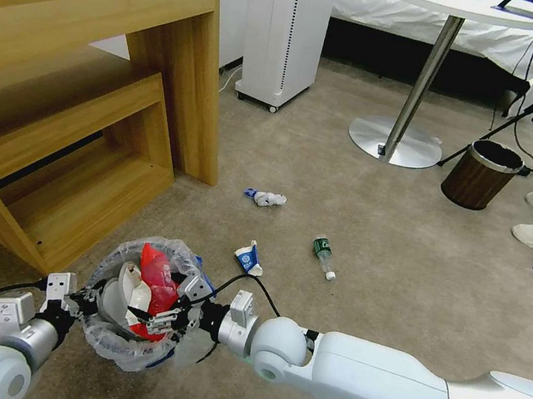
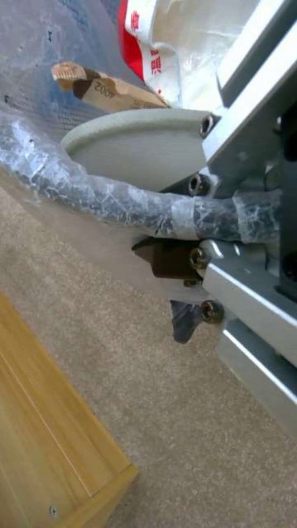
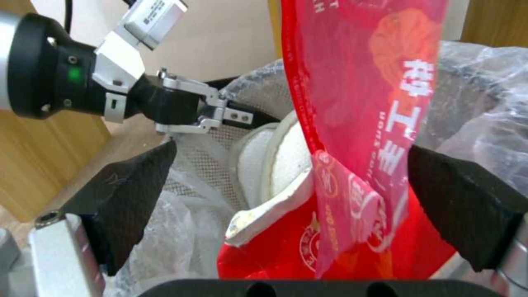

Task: Pick up the trash bin and place the garbage on the floor into it.

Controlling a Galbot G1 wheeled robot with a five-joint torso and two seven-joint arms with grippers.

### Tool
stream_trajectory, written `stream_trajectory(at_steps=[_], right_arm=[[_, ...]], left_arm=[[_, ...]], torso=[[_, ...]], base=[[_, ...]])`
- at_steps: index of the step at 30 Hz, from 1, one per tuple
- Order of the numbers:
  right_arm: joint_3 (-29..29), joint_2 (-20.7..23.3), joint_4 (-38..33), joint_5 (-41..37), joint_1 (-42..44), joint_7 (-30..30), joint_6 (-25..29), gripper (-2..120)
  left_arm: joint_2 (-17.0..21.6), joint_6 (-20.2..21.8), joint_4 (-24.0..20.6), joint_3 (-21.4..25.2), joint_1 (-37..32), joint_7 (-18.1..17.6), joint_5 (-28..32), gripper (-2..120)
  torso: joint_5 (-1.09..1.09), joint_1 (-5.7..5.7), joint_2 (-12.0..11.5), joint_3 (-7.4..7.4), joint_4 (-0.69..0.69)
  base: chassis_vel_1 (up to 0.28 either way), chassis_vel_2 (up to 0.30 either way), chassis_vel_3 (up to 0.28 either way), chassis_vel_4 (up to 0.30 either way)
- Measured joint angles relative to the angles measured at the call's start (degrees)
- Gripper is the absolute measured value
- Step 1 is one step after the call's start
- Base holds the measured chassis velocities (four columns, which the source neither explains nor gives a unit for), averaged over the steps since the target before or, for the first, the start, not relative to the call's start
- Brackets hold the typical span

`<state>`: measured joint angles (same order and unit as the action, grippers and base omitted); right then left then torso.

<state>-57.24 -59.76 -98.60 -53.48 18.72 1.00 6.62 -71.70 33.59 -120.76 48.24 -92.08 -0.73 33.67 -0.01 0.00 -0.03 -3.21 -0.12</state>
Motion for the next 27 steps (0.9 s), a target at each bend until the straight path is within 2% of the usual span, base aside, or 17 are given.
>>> stream_trajectory(at_steps=[7,11,13,15,17,19,21,23,25,26,27], right_arm=[[5.92,2.07,-2.11,0.0,2.35,-1.27,1.67,100],[14.18,4.4,-4.82,-0.24,5.94,-3.23,2.61,100],[15.35,4.69,-5.17,-0.3,6.52,-3.41,2.63,100],[21.76,5.98,-6.64,-0.72,9.15,-3.83,2.77,100],[23.66,6.34,-7.0,-0.82,9.88,-3.83,2.77,100],[30.85,7.83,-8.23,-0.9,12.8,-2.99,3.03,100],[33.14,8.32,-8.61,-0.91,13.79,-2.78,3.02,100],[42.44,10.0,-9.73,-0.74,18.32,-1.63,2.65,100],[44.39,10.24,-9.98,-0.53,19.5,-0.77,2.38,100],[50.25,10.59,-10.48,0.01,23.45,1.08,1.97,100],[50.25,10.59,-10.48,0.01,23.45,1.08,1.97,100]], left_arm=[[0.1,0.0,0.59,-0.4,0.58,-0.07,-0.21,0],[0.55,0.13,0.68,-0.38,0.72,-0.1,-0.16,0],[0.61,0.15,0.68,-0.35,0.73,-0.11,-0.12,0],[0.95,0.24,0.58,-0.14,0.66,-0.15,0.03,0],[1.02,0.26,0.51,-0.1,0.61,-0.15,0.07,0],[1.2,0.27,0.18,0.0,0.44,-0.15,0.19,0],[1.25,0.28,0.05,0.01,0.41,-0.15,0.22,0],[1.23,0.28,-0.33,0.12,0.26,-0.14,0.25,0],[1.22,0.28,-0.44,0.14,0.19,-0.13,0.27,0],[1.26,0.28,-0.65,0.16,0.13,-0.07,0.3,0],[1.26,0.28,-0.65,0.16,0.13,-0.07,0.3,0]], torso=[[0.0,0.0,0.0,0.0,0.0],[0.0,0.0,0.0,0.0,0.0],[0.0,0.0,0.01,0.0,0.0],[0.01,0.0,0.0,0.0,0.0],[0.01,0.0,0.0,0.0,0.0],[0.0,0.0,0.0,0.0,0.01],[0.01,0.0,0.0,0.0,0.01],[0.0,0.0,0.0,0.0,0.0],[0.0,0.0,0.01,0.0,0.0],[0.02,0.0,0.0,0.0,0.01],[0.02,0.0,0.0,0.0,0.01]], base=[[0.0,0.0,0.0,0.0],[0.0,0.0,0.0,0.0],[0.0,0.0,0.0,0.0],[0.0,0.0,0.0,0.0],[0.0,0.0,0.0,0.0],[0.0,0.0,0.0,0.0],[0.0,0.0,0.0,0.0],[0.0,0.0,0.0,0.0],[0.0,0.0,0.0,0.0],[0.0,0.0,0.0,0.0],[0.0,0.0,0.0,0.0]])
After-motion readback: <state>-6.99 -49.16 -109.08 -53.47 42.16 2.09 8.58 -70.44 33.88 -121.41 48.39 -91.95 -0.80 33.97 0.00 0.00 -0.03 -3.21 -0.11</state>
